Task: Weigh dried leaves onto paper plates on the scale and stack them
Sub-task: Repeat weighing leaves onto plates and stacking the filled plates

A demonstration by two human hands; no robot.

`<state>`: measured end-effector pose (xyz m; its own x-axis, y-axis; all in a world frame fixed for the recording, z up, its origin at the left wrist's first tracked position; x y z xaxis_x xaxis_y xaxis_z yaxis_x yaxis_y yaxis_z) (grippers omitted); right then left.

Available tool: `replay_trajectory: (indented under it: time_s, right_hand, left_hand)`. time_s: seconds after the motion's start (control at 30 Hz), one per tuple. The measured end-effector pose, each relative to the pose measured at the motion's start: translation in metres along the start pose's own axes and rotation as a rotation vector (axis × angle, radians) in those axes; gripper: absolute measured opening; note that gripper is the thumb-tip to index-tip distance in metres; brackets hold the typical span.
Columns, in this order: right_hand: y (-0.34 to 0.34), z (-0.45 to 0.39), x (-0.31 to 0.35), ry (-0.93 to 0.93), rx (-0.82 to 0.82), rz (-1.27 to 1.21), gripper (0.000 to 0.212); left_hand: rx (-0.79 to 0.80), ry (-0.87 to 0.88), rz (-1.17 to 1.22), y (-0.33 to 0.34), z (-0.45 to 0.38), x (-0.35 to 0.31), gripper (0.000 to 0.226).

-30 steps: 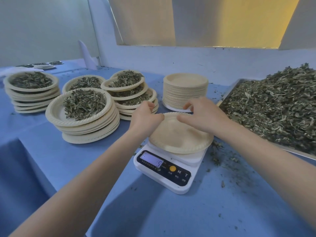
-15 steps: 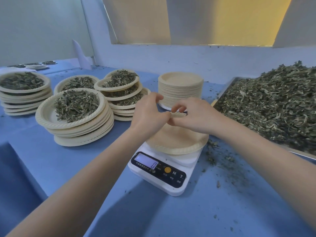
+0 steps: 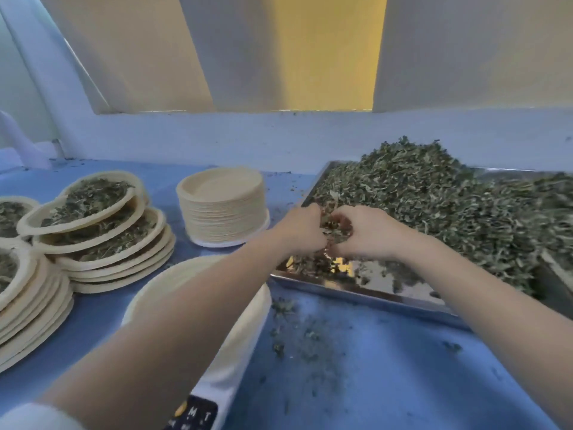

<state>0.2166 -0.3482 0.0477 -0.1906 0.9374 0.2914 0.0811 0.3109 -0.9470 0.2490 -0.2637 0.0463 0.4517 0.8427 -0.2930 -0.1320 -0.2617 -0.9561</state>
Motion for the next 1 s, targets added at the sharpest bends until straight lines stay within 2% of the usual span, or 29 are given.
replay_trajectory:
  time_s: [0.03, 0.1, 0.2, 0.27, 0.4, 0.47, 0.53, 0.6, 0.67, 0.73, 0.83, 0.9, 0.97, 1.0]
  right_hand:
    - [0.002, 0.0, -0.024, 0.074, 0.059, 0.031, 0.079]
    - [0.01, 0.0, -0.064, 0.195, 0.189, 0.087, 0.088]
    - [0.026, -0.009, -0.1, 0.289, 0.339, 0.146, 0.081]
    - [0.034, -0.021, -0.101, 0.256, 0.331, 0.114, 0.072]
    - [0.04, -0.047, -0.08, 0.054, 0.369, -0.091, 0.063]
    - [0.026, -0.067, -0.082, 0.034, 0.279, -0.157, 0.063]
    - [0.005, -0.091, -0.089, 0.027, 0.069, -0.082, 0.059]
    - [0.002, -0.107, -0.088, 0.027, -0.002, 0.014, 0.061]
    - [0.016, -0.115, -0.084, 0.003, 0.088, 0.125, 0.057]
    - [0.033, -0.113, -0.079, -0.041, 0.209, 0.216, 0.046]
    - [0.037, -0.093, -0.071, -0.141, 0.315, 0.179, 0.042]
    - [0.027, -0.074, -0.073, -0.142, 0.377, 0.024, 0.053]
    - [0.016, -0.054, -0.078, -0.108, 0.452, -0.102, 0.068]
    - [0.014, -0.048, -0.081, -0.106, 0.48, -0.09, 0.074]
  left_hand:
    - [0.087, -0.016, -0.075, 0.011, -0.011, -0.003, 0.05]
    - [0.224, -0.071, -0.164, 0.028, -0.032, 0.002, 0.062]
    - [0.378, -0.153, -0.05, 0.047, -0.062, 0.017, 0.104]
    - [0.419, -0.149, -0.009, 0.057, -0.078, 0.017, 0.125]
    - [0.387, -0.091, 0.042, 0.062, -0.104, 0.012, 0.137]
    - [0.362, -0.075, 0.059, 0.057, -0.115, 0.014, 0.141]
    - [0.341, -0.067, 0.056, 0.052, -0.124, 0.015, 0.141]
    - [0.366, -0.084, 0.122, 0.054, -0.128, 0.012, 0.135]
    - [0.389, -0.087, 0.166, 0.057, -0.126, 0.009, 0.121]
    - [0.409, -0.058, 0.139, 0.057, -0.119, 0.008, 0.096]
    - [0.465, -0.022, 0.1, 0.046, -0.098, 0.008, 0.06]
    - [0.48, 0.002, 0.1, 0.032, -0.08, 0.008, 0.059]
    - [0.482, 0.034, -0.01, 0.02, -0.064, 0.008, 0.077]
    - [0.487, 0.039, -0.083, 0.016, -0.059, 0.009, 0.089]
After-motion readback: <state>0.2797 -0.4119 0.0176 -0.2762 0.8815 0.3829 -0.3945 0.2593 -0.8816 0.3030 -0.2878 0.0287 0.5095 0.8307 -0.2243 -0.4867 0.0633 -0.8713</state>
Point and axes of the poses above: each hand's wrist, its own z-axis away from the middle knuckle, its own y-axis out of the palm, x = y × z, the point moved 8 cm from there along -z, towards the middle knuckle, and after that the axes turned 6 degrees about -y, right-handed, at the moved point
